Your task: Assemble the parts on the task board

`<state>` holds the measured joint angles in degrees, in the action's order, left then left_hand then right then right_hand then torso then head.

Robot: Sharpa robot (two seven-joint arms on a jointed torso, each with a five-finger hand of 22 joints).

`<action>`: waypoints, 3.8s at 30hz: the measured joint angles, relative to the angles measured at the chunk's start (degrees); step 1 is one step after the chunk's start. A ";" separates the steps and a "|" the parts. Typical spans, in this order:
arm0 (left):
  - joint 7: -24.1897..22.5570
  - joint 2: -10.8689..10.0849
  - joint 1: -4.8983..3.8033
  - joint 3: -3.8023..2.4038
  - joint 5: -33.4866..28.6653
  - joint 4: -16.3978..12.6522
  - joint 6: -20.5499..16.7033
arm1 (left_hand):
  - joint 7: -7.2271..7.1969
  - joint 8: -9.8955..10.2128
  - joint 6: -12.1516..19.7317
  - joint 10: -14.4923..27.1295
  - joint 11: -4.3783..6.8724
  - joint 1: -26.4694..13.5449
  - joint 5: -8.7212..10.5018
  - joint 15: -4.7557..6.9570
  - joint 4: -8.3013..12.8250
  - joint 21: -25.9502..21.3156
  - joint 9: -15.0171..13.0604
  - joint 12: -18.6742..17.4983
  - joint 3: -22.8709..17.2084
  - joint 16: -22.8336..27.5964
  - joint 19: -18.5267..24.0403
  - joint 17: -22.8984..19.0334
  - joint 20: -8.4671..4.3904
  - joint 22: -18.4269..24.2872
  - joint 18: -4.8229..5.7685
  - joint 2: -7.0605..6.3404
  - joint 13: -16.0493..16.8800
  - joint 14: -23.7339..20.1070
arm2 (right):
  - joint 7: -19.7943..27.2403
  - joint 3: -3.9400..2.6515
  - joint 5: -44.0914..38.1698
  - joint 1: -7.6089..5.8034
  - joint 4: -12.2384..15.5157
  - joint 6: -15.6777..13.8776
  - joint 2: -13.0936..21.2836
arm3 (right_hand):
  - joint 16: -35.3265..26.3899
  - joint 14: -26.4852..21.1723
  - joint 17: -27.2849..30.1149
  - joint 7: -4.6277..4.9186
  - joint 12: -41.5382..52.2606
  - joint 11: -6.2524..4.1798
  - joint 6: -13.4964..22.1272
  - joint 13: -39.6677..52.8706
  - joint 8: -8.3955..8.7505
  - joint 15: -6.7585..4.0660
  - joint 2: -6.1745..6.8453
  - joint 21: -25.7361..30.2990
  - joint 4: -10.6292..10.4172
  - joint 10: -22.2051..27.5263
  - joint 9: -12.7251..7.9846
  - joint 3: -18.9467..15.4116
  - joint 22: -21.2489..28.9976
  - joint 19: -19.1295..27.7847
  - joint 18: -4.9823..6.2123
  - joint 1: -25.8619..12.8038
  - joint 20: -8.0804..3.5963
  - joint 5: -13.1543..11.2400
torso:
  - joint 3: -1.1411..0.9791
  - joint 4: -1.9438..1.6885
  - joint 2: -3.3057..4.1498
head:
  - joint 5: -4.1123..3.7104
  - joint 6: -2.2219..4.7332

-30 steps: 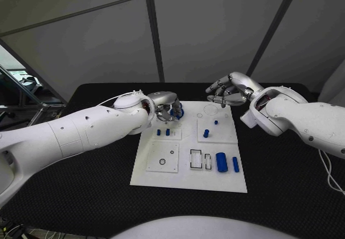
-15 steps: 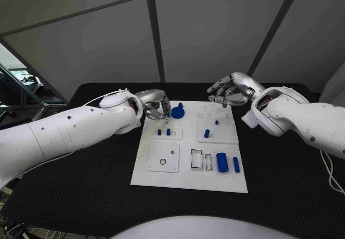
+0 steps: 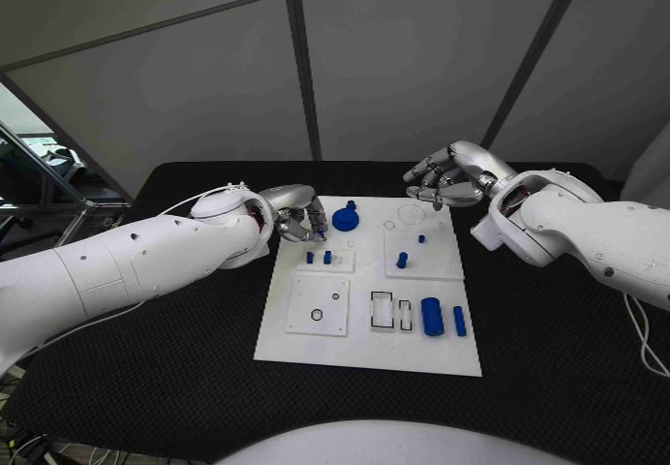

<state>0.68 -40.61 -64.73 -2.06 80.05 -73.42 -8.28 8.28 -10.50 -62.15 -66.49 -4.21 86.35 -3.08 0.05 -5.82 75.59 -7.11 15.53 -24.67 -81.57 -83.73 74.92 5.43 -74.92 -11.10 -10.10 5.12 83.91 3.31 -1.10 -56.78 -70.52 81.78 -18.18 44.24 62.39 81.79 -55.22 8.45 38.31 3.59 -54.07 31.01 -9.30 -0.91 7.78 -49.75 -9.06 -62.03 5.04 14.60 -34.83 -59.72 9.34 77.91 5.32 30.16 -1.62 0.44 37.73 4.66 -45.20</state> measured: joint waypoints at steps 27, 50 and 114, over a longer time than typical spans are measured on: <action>0.26 1.23 0.11 0.00 -0.19 1.25 1.16 | 0.00 0.31 0.00 0.00 0.00 -0.63 0.00 0.00 0.14 0.00 0.01 -0.31 -0.16 0.00 0.00 0.00 0.00 0.00 -0.01 -0.52 0.04 0.00 | 0.03 0.00 -0.02 0.01 -0.08 0.01 -0.23 | 0.00 0.00 0.02 0.00 0.00 0.00 0.00 0.01 0.00 0.00 0.00 0.00 0.00 0.00 0.00 0.00 0.01 0.00 0.00 0.00 0.00 -0.02 | -0.03 -0.01 0.01 | -0.06 -0.16; 1.64 2.21 0.11 0.13 -0.23 1.96 2.57 | -0.22 0.42 -0.22 -0.63 0.21 -1.39 0.00 0.00 0.53 0.24 -0.04 -0.79 -0.56 0.01 0.00 0.00 0.00 0.00 0.00 -0.36 0.38 -0.01 | 0.04 0.00 -0.03 0.01 -0.03 0.01 -0.21 | 0.00 0.00 0.03 0.00 0.00 0.00 0.00 0.02 0.00 0.00 0.00 0.00 0.00 0.00 0.00 -0.01 0.01 0.00 0.00 0.00 0.00 -0.02 | -0.02 -0.01 0.01 | -0.30 -0.18; 2.53 2.20 0.15 0.33 -0.23 1.69 3.35 | -0.51 5.15 4.02 6.72 -1.15 -4.66 0.00 -0.41 2.66 -1.80 1.83 -1.55 0.65 -0.32 -0.20 -0.89 0.22 0.00 0.00 -1.23 1.59 0.00 | 0.01 0.00 -0.06 0.01 0.04 0.04 0.12 | -0.22 0.00 0.05 0.00 0.00 0.00 0.00 -0.11 0.00 0.00 0.00 0.29 -0.01 0.00 -0.05 0.30 0.11 0.00 0.00 0.00 0.00 0.20 | -0.01 -0.04 0.01 | -0.35 -0.41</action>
<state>3.21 -38.41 -64.58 -1.73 79.82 -71.73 -4.93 7.77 -5.35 -58.12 -59.76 -5.35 81.70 -3.08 -0.36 -3.16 73.79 -5.28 13.98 -24.02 -81.89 -83.93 74.03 5.65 -74.91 -11.09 -11.33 6.71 83.91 3.32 -1.09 -56.84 -70.51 81.82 -18.15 44.35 62.17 81.79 -55.17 8.45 38.31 3.59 -54.07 30.89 -9.30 -0.91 7.78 -49.45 -9.07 -62.03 4.99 14.90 -34.72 -59.72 9.35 77.91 5.32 30.36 -1.63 0.40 37.74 4.31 -45.60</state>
